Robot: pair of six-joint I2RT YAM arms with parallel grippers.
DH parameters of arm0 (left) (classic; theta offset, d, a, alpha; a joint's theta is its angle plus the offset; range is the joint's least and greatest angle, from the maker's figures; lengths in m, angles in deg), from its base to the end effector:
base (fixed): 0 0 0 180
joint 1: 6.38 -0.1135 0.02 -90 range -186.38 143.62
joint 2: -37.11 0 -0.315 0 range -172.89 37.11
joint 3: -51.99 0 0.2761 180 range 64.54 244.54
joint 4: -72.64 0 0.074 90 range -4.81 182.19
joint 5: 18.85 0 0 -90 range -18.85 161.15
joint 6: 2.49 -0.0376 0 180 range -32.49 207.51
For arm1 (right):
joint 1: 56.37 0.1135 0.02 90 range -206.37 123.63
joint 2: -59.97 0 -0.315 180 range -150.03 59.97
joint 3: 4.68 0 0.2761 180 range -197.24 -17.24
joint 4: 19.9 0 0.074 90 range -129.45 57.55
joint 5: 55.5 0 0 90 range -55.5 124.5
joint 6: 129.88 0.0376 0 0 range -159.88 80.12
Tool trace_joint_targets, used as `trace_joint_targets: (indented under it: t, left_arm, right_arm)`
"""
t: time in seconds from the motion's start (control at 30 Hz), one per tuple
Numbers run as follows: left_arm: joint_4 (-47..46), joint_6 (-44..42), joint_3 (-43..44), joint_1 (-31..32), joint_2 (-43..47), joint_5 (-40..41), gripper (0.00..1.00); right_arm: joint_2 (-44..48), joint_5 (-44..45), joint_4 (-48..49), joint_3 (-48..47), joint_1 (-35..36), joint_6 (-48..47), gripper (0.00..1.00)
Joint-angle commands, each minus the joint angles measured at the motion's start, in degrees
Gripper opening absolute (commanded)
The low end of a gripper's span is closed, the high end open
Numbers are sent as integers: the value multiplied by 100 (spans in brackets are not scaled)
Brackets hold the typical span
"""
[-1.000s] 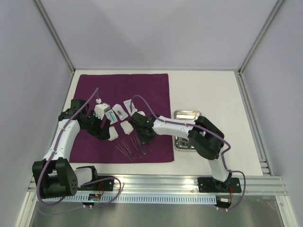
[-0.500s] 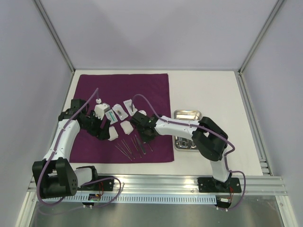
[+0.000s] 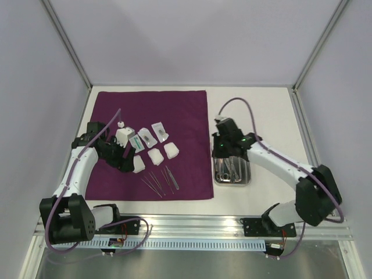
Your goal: Prepare the surgical pack
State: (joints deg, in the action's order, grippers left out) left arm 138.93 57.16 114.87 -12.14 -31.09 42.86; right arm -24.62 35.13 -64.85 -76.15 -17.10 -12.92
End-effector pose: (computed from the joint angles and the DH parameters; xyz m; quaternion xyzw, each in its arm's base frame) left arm 0.2124 0.0035 0.2787 0.2420 0.9270 -0.1813 0.2221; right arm 0.2466 0.2011 0.2697 -0.1016 0.9560 0.1458 0.2333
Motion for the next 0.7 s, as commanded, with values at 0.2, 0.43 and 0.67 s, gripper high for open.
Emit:
trace_joint_targets:
  t: [0.2, 0.43, 0.67]
  left_arm:
    - [32, 20, 250, 5, 88, -71, 87]
    - [84, 3, 232, 13, 149, -1, 87]
    - [76, 2, 250, 13, 141, -9, 88]
  right_arm:
    - [1033, -1644, 1227, 1690, -1878, -86, 0]
    - [602, -1416, 1456, 1927, -2107, -42, 0]
    - [594, -1065, 1210, 1884, -2134, -138, 10]
